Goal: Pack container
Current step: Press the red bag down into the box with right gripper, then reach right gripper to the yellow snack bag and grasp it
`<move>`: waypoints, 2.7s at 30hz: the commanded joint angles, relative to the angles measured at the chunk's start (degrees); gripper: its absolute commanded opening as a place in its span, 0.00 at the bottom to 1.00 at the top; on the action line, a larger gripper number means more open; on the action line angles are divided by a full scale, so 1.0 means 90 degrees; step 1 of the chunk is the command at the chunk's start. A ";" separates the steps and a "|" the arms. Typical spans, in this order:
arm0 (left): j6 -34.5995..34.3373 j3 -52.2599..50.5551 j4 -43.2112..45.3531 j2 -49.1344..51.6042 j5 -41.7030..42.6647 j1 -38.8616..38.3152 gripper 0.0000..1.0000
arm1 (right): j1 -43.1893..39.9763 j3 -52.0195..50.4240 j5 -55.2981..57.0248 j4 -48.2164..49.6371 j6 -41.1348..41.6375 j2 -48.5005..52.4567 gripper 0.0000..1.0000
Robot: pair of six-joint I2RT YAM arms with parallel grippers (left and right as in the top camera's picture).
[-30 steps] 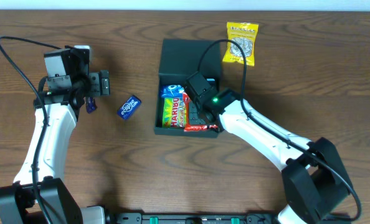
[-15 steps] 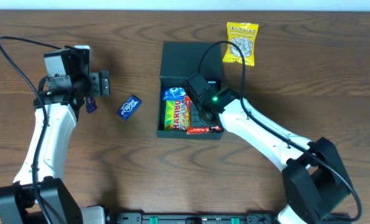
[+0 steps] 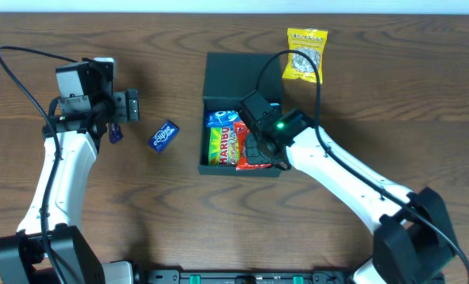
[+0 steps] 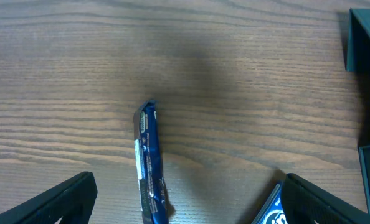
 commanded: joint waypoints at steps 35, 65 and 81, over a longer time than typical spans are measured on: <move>0.0114 0.0090 -0.0017 0.0012 0.0017 0.0015 0.95 | -0.0976 0.0236 0.2688 0.1746 -0.0284 -0.0976 0.02; 0.0114 0.0090 -0.0017 0.0012 0.0017 0.0015 0.95 | -0.2800 0.0238 0.1940 0.8493 -0.2285 0.3449 0.99; 0.0114 0.0090 -0.0017 0.0012 0.0017 0.0015 0.95 | -0.2922 0.0240 0.1923 0.8449 -0.2494 0.3747 0.31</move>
